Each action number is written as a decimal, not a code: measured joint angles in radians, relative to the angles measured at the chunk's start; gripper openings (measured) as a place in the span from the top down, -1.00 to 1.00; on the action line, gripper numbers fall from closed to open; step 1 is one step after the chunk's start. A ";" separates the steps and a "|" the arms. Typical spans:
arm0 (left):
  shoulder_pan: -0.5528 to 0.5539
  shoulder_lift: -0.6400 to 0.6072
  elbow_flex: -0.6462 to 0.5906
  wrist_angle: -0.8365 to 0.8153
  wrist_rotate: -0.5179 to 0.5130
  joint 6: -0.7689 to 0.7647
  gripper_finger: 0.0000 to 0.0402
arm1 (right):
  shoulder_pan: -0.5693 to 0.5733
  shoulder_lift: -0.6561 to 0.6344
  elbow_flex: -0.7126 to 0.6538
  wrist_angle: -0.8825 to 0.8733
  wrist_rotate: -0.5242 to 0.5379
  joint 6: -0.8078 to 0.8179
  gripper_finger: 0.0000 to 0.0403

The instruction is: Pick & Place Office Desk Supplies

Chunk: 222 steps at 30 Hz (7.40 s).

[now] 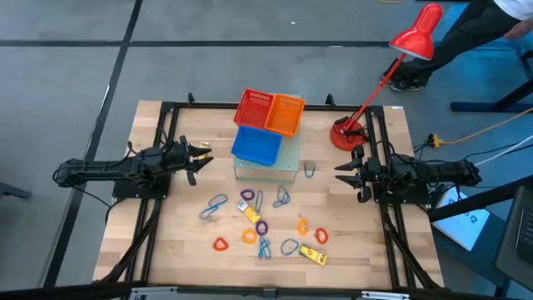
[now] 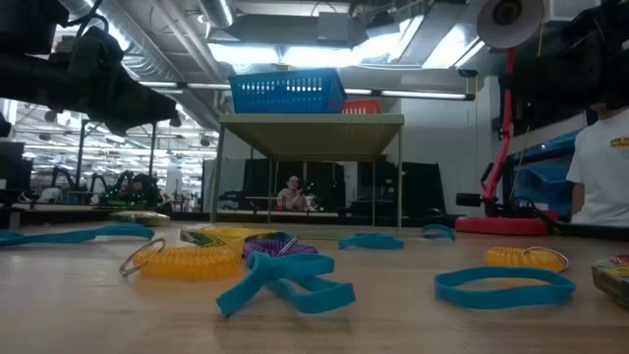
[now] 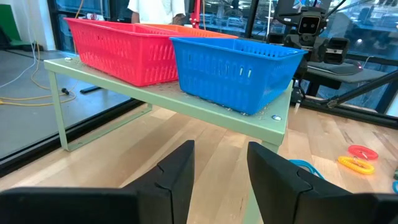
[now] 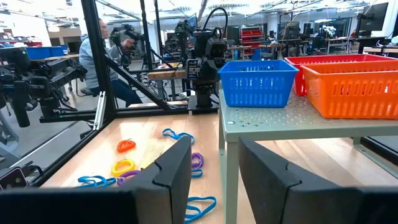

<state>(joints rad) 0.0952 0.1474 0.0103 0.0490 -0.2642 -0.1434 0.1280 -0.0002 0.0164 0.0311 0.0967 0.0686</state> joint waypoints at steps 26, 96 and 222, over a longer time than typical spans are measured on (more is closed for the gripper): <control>0.000 0.000 0.000 0.000 0.000 0.000 0.29 | 0.000 0.000 0.000 0.250 0.191 0.284 0.34; 0.154 0.561 0.937 -0.803 -0.165 -0.396 0.38 | 0.000 0.218 0.480 0.182 0.750 0.091 0.34; 0.649 0.826 0.801 0.009 0.245 -0.565 0.64 | 0.000 0.628 1.097 -0.216 1.014 -0.168 -0.15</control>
<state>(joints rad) 0.7440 0.9733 0.8112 0.0580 -0.0191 -0.7088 0.1279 0.6273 1.1130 -0.1848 1.1103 -0.0994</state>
